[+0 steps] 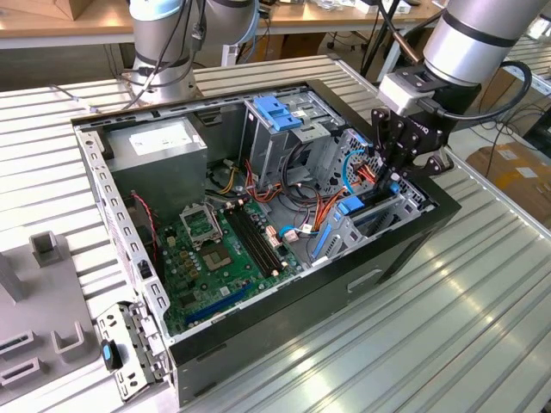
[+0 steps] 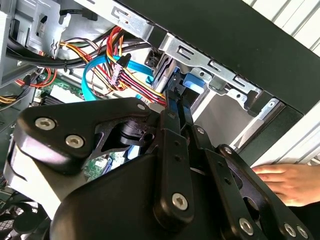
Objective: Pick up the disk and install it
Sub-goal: 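Insert the first disk wire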
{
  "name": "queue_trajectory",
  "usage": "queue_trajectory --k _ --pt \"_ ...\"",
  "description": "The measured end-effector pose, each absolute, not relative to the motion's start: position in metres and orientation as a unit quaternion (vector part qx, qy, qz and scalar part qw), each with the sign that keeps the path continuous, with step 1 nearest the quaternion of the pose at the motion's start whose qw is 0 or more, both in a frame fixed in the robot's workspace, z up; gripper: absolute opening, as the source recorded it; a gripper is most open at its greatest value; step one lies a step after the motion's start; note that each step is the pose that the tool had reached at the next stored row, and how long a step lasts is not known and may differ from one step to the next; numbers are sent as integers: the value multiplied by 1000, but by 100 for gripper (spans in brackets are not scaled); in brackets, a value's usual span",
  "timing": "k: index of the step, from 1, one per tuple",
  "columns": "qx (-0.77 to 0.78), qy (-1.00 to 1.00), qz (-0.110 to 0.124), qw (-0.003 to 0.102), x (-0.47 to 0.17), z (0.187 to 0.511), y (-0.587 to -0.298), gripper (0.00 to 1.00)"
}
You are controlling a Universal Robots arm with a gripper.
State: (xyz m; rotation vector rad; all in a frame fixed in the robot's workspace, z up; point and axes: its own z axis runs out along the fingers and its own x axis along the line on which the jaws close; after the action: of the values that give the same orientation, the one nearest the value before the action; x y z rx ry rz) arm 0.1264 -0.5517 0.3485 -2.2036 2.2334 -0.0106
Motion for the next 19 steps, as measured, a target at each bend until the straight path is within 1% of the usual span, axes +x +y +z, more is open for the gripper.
queue_trajectory --k 10,19 --pt "-702 712 -3 1 126 344 -551 16" --pt "-702 712 -2 1 127 346 -551 16"
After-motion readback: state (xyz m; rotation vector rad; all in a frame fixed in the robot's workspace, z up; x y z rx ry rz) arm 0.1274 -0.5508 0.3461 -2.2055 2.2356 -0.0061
